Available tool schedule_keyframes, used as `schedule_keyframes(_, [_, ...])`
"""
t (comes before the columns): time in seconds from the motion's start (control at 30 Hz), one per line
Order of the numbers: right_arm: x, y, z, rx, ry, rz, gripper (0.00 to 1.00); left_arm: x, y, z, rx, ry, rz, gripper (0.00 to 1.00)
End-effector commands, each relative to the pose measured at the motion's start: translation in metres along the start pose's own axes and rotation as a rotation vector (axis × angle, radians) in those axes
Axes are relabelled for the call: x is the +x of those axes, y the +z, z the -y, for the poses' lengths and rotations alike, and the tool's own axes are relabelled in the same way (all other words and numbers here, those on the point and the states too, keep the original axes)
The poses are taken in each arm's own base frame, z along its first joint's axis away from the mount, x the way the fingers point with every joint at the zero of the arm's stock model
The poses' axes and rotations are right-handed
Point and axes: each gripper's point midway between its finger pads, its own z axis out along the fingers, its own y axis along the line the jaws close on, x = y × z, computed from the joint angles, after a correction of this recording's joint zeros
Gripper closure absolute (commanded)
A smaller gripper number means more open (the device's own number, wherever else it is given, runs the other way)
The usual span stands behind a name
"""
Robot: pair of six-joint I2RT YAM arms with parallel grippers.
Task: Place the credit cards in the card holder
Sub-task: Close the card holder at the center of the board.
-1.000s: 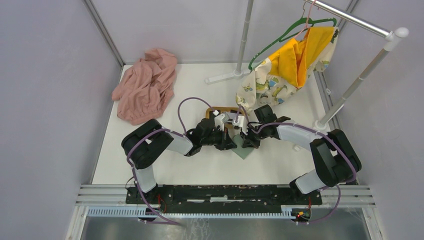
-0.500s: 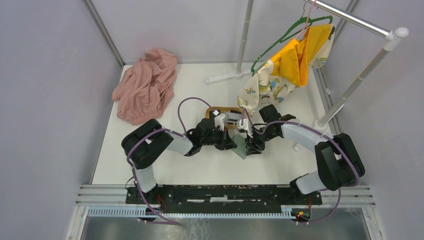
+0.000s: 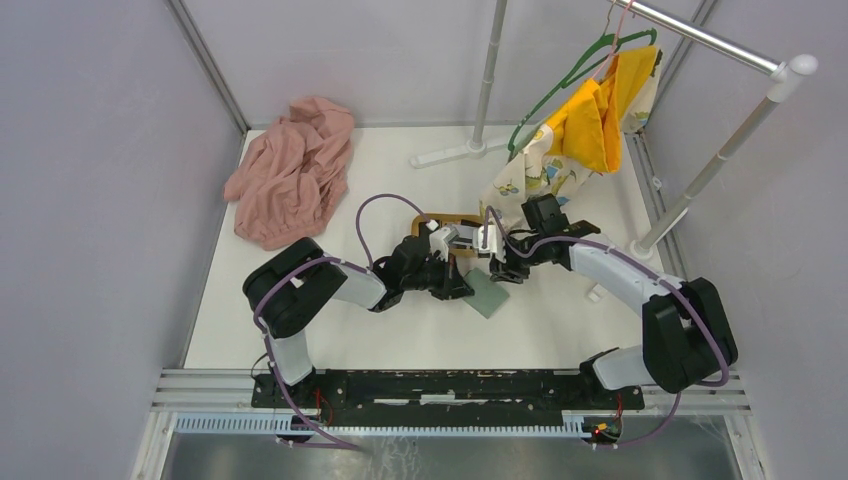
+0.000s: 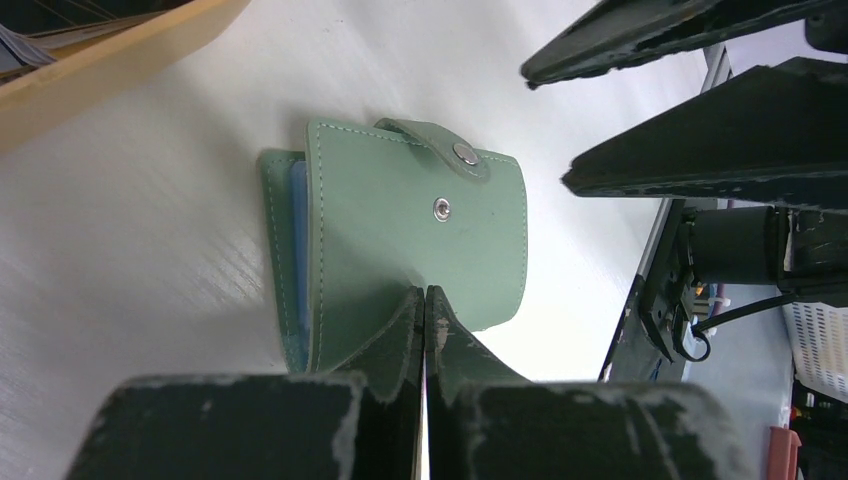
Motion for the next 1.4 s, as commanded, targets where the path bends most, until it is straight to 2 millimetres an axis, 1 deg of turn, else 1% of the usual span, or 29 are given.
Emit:
schedule_keyframes(0.0, [0.006,0.010,0.014,0.073,-0.033,-0.067,0.56,-0.012,0.005,0.007,0.016,-0.017,0.017,0.98])
schedule_keyframes(0.07, [0.013,0.012,0.013,0.093,-0.022,-0.090,0.56,-0.012,0.005,0.006,0.014,-0.021,0.017,0.98])
schedule_keyframes(0.27, [0.023,0.018,0.008,0.083,-0.013,-0.138,0.57,-0.012,0.004,0.008,0.021,-0.022,0.018,0.98])
schedule_keyframes(0.43, [0.028,0.022,0.007,0.091,-0.015,-0.157,0.57,-0.011,0.005,0.009,0.027,-0.023,0.018,0.98])
schedule_keyframes(0.57, [0.028,0.024,0.009,0.102,-0.023,-0.164,0.58,-0.011,0.005,0.009,0.032,-0.023,0.018,0.98])
schedule_keyframes(0.63, [0.027,0.025,0.008,0.099,-0.030,-0.161,0.61,-0.011,0.005,0.010,0.033,-0.023,0.019,0.98])
schedule_keyframes(0.77, [0.025,0.024,0.007,0.094,-0.040,-0.156,0.74,-0.010,0.005,0.009,0.033,-0.024,0.019,0.98])
schedule_keyframes(1.03, [0.022,0.022,0.007,0.095,-0.048,-0.149,0.92,-0.010,0.005,0.009,0.034,-0.024,0.017,0.98])
schedule_keyframes(1.13, [0.021,0.023,0.004,0.081,-0.043,-0.141,1.00,-0.010,0.005,0.010,0.036,-0.024,0.017,0.98])
schedule_keyframes(1.37, [0.019,0.025,-0.009,0.041,-0.058,-0.117,1.00,-0.010,0.006,0.010,0.033,-0.037,0.017,0.98])
